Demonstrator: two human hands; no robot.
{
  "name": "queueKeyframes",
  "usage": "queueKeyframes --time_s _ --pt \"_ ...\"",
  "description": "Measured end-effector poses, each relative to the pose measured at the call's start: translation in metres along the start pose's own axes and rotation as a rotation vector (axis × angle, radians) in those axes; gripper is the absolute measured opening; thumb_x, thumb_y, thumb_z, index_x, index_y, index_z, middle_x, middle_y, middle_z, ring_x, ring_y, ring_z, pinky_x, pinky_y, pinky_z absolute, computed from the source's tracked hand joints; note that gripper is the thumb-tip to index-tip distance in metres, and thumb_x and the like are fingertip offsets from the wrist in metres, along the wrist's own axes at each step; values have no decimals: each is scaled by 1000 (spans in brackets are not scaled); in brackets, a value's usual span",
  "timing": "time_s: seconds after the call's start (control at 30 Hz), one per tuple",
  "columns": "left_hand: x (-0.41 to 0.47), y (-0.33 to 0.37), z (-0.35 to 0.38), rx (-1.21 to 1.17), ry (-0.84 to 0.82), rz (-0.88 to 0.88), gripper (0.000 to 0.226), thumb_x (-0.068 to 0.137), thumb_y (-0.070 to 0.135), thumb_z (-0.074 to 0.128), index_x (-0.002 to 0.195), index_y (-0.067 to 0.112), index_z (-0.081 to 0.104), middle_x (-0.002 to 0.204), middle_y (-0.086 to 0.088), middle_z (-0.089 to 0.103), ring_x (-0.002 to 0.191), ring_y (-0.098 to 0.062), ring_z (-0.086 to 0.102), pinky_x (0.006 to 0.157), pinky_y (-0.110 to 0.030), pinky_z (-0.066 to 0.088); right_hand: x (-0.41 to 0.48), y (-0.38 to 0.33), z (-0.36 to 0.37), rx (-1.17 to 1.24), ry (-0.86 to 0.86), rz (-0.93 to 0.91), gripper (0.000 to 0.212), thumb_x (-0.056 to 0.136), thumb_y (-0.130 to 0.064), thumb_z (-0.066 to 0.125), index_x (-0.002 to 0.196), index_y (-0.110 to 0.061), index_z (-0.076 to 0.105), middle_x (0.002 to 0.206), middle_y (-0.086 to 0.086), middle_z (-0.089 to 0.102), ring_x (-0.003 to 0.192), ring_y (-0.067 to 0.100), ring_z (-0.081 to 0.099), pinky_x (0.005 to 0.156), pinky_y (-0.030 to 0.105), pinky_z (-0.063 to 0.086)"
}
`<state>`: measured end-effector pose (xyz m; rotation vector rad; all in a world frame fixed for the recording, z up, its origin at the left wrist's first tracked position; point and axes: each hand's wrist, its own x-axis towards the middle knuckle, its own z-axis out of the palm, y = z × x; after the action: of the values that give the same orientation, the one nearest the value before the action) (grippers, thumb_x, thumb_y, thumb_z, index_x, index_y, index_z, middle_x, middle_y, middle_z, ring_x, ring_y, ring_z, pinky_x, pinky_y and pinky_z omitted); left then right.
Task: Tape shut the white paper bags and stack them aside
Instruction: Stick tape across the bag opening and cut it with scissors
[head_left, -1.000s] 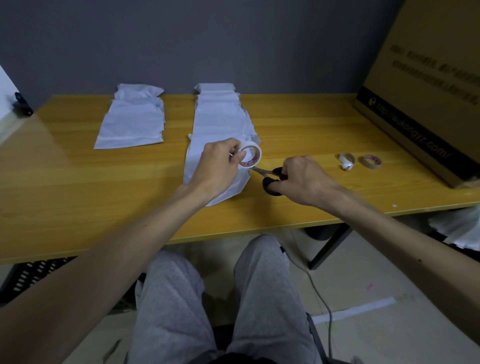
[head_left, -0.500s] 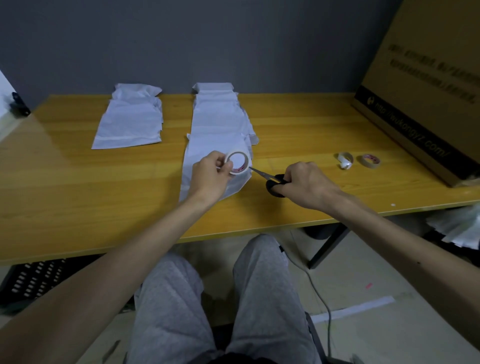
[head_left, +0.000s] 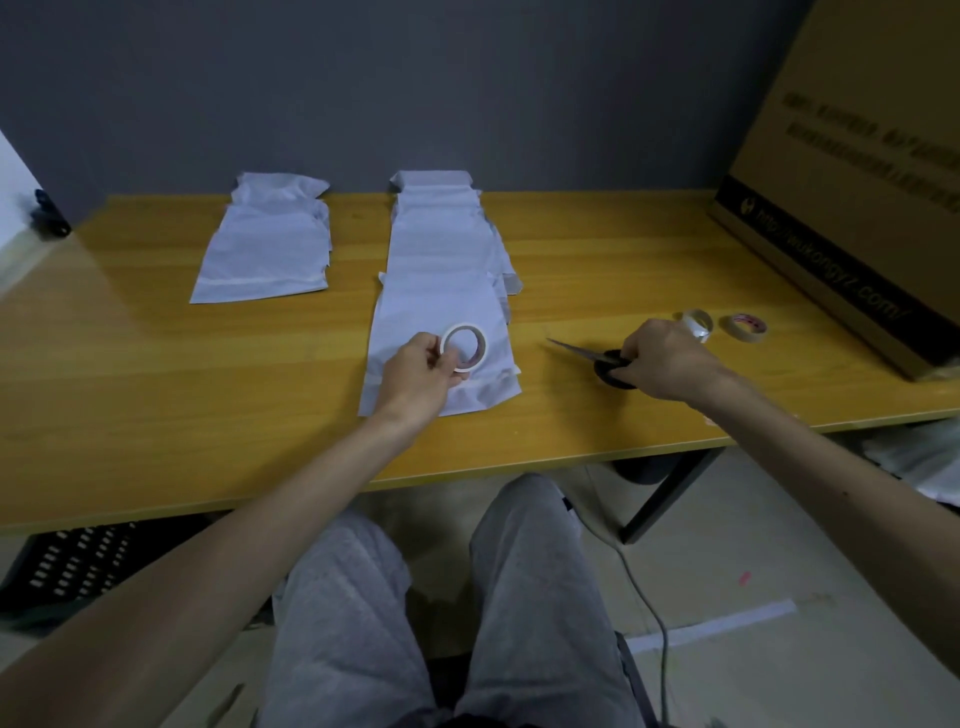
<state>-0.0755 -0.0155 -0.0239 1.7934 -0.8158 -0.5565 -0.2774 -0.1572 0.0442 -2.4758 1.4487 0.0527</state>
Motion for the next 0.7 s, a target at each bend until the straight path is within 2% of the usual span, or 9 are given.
queueKeyframes --time_s 0.07,0.2,0.33,0.37,0.43,0.5,0.53,0.63,0.7 --pt "1 1 1 -32 2 -5 16 96 15 53 80 12 54 90 -9 70 83 -20 71 84 -47 55 6 1 3 5 17 18 29 83 -30 73 88 -2 71 70 7 56 60 18 51 46 26 40" --pt "1 8 2 -120 -39 -12 12 95 12 57 85 7 59 85 -10 69 80 -22 71 83 -38 58 18 -3 9 -18 32 33 30 80 -22 77 93 3 68 90 15 63 74 25 60 63 32 53" --pt "3 14 4 -121 -60 34 14 94 11 59 96 -2 63 91 -15 70 76 -18 69 79 -31 58 25 -5 9 -29 120 -13 22 87 -18 70 99 1 68 99 17 65 84 30 62 67 35 52" --pt "5 16 5 -116 -73 50 15 94 11 59 98 -3 64 92 -15 71 77 -18 69 78 -29 58 24 -8 10 19 163 -59 20 90 -19 66 99 -1 68 98 16 66 85 29 61 68 35 51" --pt "8 21 7 -111 -116 76 16 93 11 61 101 -2 64 95 -14 71 83 -19 69 78 -26 57 20 -19 10 305 144 -153 21 92 -28 64 97 -8 69 93 7 67 84 22 61 69 32 50" --pt "11 28 11 -115 -159 102 15 93 11 61 101 -1 65 95 -15 71 86 -21 69 78 -26 57 12 -34 10 671 -33 -193 24 89 -34 66 100 -13 67 92 3 68 82 16 62 68 28 51" --pt "12 30 14 -109 -175 119 14 93 11 61 101 0 65 95 -15 70 86 -22 69 78 -27 57 10 -38 11 764 -98 -210 25 88 -32 68 102 -12 67 92 3 69 81 14 63 68 26 51" --pt "15 34 21 -80 -214 155 17 93 11 62 103 -1 66 95 -15 71 87 -22 69 79 -27 57 12 -41 18 848 -85 -241 20 87 -20 70 97 -2 68 85 8 67 73 15 61 64 24 52" --pt "18 33 23 -65 -239 153 18 91 12 64 107 2 66 99 -12 70 90 -20 69 82 -27 56 16 -38 22 925 -52 -178 16 86 -14 70 92 0 68 78 11 65 65 19 61 63 25 54"
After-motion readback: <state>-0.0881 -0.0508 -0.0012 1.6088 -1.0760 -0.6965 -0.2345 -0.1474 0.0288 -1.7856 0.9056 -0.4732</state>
